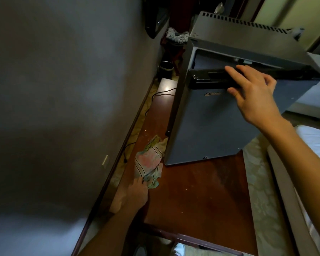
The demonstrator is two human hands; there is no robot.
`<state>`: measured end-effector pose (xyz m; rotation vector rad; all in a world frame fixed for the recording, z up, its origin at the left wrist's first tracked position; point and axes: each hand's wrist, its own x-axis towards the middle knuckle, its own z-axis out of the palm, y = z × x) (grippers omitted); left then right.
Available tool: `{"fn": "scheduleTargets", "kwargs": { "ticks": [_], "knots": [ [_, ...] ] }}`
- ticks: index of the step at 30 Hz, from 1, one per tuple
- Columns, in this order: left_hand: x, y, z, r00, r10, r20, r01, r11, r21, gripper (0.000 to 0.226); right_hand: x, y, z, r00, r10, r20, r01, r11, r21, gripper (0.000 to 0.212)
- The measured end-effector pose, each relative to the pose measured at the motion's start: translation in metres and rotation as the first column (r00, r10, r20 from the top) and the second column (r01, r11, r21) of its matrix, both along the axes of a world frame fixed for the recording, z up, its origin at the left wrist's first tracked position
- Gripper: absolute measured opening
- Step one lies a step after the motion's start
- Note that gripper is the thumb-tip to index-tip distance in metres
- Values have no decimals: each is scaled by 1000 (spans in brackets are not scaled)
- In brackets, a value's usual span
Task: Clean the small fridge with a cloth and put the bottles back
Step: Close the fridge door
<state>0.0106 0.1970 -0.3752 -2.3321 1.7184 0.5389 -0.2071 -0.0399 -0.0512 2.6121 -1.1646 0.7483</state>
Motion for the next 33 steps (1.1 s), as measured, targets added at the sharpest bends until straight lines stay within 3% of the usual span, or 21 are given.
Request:
{"fn": "scheduleTargets", "kwargs": {
  "ticks": [7, 11, 19, 23, 25, 29, 31, 33],
  "knots": [
    [-10, 25, 7, 996, 4, 85, -1, 999, -36, 27, -28, 18, 1, 997, 71, -16, -71, 997, 35, 60],
    [-17, 45, 5, 990, 57, 133, -62, 998, 34, 22, -36, 24, 0, 995, 95, -4, -95, 994, 46, 60],
    [-35, 58, 14, 991, 128, 22, -129, 992, 19, 23, -25, 19, -2, 998, 53, 23, -54, 998, 24, 59],
    [-21, 35, 40, 978, 158, -135, -180, 969, -168, 20, -9, 10, -5, 998, 25, 53, -26, 1000, 13, 55],
    [-18, 12, 60, 975, 162, -155, -200, 939, -280, 28, -3, 5, -5, 998, 13, 67, -14, 1000, 10, 54],
    [-17, -30, 112, 980, 69, -185, -154, 854, -497, 18, 7, -3, -6, 997, -10, 78, 9, 1000, 13, 54],
    [-15, -45, 143, 989, 3, -146, -99, 746, -659, 13, 10, -6, -6, 998, -10, 63, 10, 1000, 1, 54],
    [-13, -64, 178, 995, -69, -67, -15, 573, -820, 11, 11, -10, -3, 1000, -7, 14, 7, 1000, -5, 57]
  ]
}}
